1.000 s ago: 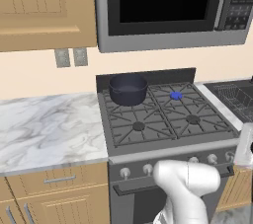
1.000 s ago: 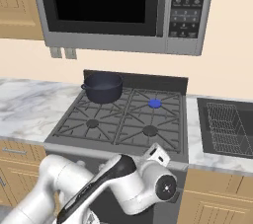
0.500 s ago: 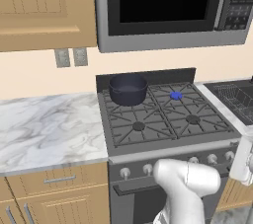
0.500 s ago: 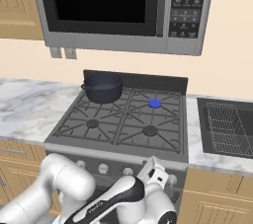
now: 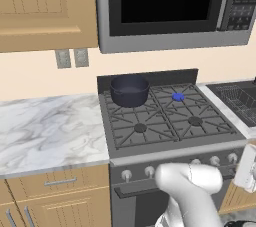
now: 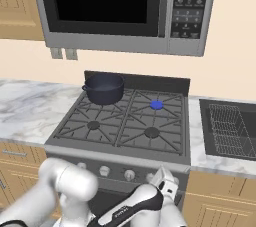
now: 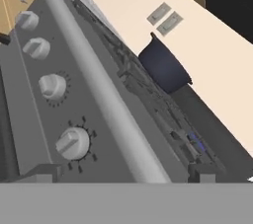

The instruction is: Turn off the rear right burner of the stove.

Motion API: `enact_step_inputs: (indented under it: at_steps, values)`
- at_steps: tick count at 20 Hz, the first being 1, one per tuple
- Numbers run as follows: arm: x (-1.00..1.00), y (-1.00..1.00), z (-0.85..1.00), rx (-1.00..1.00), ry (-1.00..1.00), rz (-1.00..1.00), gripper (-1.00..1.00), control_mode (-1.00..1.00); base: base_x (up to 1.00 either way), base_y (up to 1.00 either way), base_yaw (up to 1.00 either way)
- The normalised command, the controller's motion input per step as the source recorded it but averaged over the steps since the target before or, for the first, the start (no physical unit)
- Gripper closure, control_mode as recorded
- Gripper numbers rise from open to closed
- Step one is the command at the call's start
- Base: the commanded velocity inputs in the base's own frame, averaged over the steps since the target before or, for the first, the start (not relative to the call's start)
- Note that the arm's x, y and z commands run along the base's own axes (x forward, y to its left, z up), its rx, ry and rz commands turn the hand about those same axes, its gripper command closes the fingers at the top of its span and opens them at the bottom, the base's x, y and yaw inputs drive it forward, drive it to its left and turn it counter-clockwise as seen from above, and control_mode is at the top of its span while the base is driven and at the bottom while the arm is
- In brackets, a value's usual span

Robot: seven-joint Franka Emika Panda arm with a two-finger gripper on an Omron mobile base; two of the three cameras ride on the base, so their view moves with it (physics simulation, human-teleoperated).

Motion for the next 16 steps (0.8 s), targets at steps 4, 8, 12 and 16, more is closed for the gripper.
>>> enact_step_inputs:
  at_steps: [4, 8, 12, 16]
  values:
    - [0.18, -0.21, -0.44, 0.0, -0.06, 0.04, -1.0, -1.0, 0.0, 0.0, 0.0]
    - [0.18, -0.06, -0.44, 0.0, -0.09, 0.02, -1.0, -1.0, 0.0, 0.0, 0.0]
    - [0.11, 0.0, -0.48, 0.0, -0.09, 0.01, -1.0, -1.0, 0.0, 0.0, 0.0]
    - [0.22, 0.0, -0.16, 0.0, -0.1, 0.0, -1.0, -1.0, 0.0, 0.0, 0.0]
